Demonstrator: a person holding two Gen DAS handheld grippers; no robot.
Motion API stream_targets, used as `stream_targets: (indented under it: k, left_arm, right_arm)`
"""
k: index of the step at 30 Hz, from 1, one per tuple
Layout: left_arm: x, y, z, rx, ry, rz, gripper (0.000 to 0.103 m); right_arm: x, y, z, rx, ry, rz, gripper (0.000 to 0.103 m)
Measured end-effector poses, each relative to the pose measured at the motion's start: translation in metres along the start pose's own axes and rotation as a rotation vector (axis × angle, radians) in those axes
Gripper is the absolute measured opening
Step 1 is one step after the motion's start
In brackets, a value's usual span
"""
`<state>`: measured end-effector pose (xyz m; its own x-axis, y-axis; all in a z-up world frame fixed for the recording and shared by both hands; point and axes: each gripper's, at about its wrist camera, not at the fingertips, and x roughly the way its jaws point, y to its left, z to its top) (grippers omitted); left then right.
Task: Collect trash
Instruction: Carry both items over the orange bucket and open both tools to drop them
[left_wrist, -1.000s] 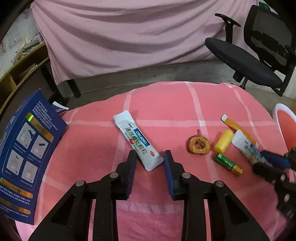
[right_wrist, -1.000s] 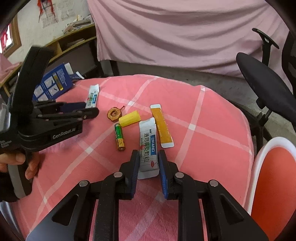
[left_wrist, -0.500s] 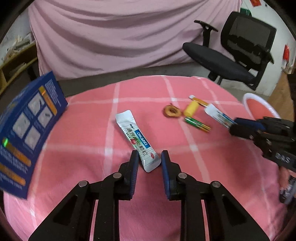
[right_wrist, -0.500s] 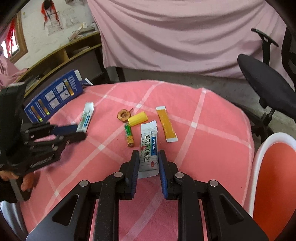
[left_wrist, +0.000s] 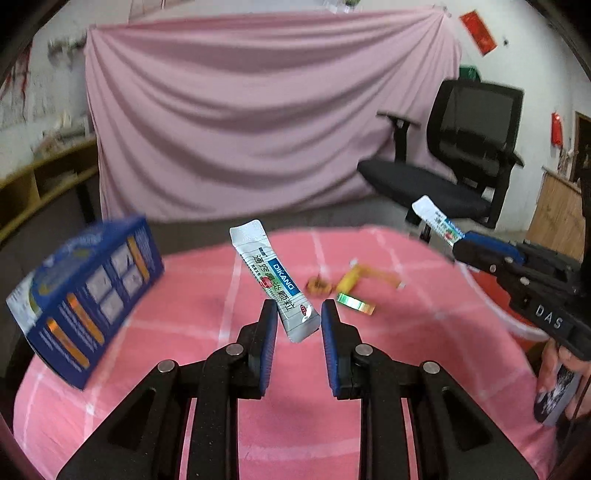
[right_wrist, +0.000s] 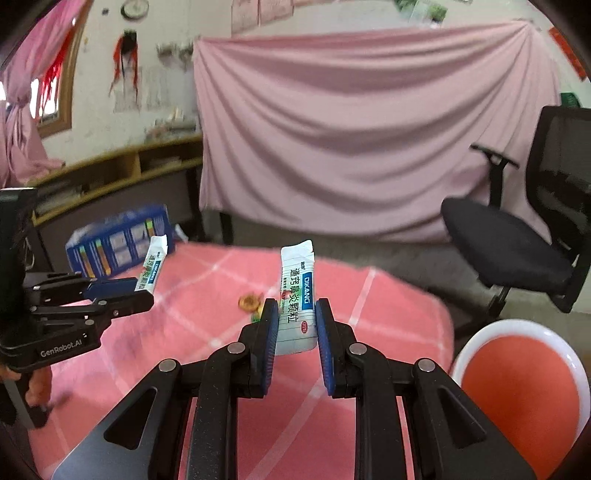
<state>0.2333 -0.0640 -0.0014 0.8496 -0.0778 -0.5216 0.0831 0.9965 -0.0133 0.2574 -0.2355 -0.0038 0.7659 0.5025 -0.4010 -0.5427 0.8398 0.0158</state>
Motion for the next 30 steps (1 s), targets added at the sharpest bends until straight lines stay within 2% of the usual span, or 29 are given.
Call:
stream_targets:
  k: [7, 16, 22, 30]
  left_arm:
    - [-0.021, -0.027, 0.019, 0.064, -0.174, -0.041, 0.020]
    - [-0.035, -0.079, 0.048, 0.210, -0.343, -0.134, 0.020]
    - [-0.032, -0.114, 0.058, 0.283, -0.364, -0.191, 0.020]
    - [-0.019, -0.163, 0.065, 0.343, -0.344, -0.252, 0.021]
  right_arm:
    - [-0.039, -0.017, 0.009, 0.047, -0.228, -0.043, 0.019]
    - [-0.084, -0.039, 0.011, 0.060, -0.425, -0.180, 0.019]
    - [-0.109, -0.063, 0.005, 0.115, -0.489, -0.275, 0.019]
    - [-0.133, -0.093, -0.007, 0.198, -0.493, -0.364, 0.019]
